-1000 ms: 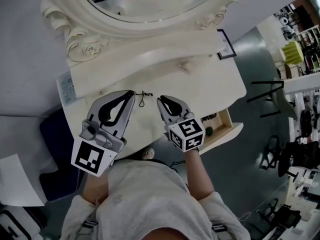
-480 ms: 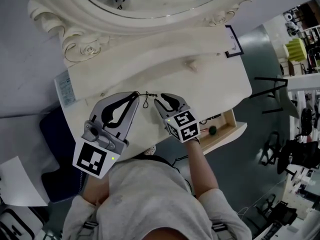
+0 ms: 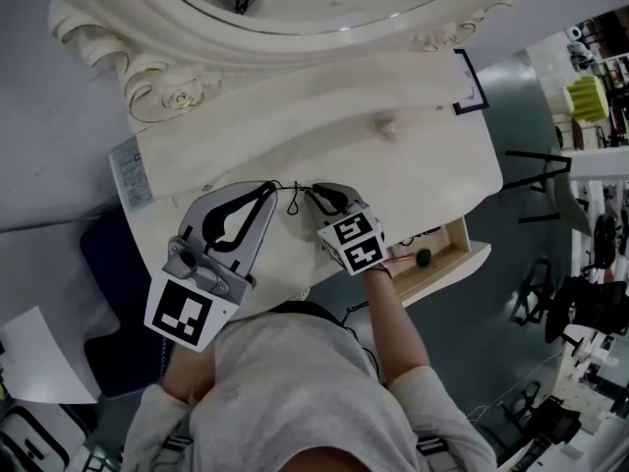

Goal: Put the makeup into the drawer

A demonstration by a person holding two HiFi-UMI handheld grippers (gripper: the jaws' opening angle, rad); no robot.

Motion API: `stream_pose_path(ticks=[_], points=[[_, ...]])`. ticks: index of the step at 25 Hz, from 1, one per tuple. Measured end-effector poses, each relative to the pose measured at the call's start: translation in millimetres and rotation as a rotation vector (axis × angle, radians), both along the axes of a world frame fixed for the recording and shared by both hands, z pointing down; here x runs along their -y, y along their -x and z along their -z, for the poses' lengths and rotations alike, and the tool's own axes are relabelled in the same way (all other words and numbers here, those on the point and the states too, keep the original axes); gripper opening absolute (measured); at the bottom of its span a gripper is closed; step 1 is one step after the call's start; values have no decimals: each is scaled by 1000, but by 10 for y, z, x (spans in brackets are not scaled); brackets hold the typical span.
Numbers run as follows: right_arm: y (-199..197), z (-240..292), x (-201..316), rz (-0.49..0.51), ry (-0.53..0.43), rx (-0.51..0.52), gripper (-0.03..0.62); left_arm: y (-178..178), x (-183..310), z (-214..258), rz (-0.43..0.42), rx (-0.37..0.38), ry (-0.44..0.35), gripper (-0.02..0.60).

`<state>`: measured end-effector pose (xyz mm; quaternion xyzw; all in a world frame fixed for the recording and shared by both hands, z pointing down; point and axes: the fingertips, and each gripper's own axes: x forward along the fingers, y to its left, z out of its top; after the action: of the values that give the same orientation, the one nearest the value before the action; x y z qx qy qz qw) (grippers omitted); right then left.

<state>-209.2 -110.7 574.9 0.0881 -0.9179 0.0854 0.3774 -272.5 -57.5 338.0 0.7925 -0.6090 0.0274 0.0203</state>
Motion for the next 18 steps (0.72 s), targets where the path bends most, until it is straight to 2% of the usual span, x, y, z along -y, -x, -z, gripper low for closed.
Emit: stream_pose_path(ticks=[9,18], points=[[-10,151,-51,-5,2,57,42,3,2,-15,-7,-11,7,14],[-177,654,-19,-120,-6,196,33,-155,-17,22,-34,-15,7,14]])
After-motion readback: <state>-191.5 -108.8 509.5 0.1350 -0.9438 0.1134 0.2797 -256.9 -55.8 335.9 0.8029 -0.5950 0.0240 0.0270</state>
